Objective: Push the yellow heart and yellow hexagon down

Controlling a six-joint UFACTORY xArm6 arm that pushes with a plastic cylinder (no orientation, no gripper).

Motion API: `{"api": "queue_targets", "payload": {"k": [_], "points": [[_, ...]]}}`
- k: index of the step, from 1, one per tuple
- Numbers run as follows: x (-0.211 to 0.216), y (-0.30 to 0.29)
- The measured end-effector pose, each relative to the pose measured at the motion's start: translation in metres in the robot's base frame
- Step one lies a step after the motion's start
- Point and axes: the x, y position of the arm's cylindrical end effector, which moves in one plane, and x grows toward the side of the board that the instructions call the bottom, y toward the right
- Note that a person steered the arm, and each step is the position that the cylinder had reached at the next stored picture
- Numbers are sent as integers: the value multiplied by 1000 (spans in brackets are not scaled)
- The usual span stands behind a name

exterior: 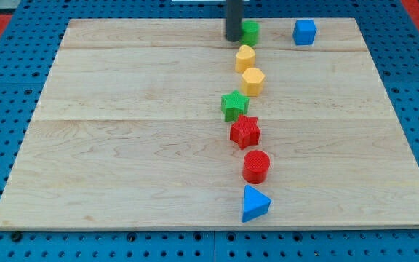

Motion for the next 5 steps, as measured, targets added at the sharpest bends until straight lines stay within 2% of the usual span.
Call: {"api": "queue_targets", "payload": {"k": [2,5], "points": [[3,-24],[2,-17]]}}
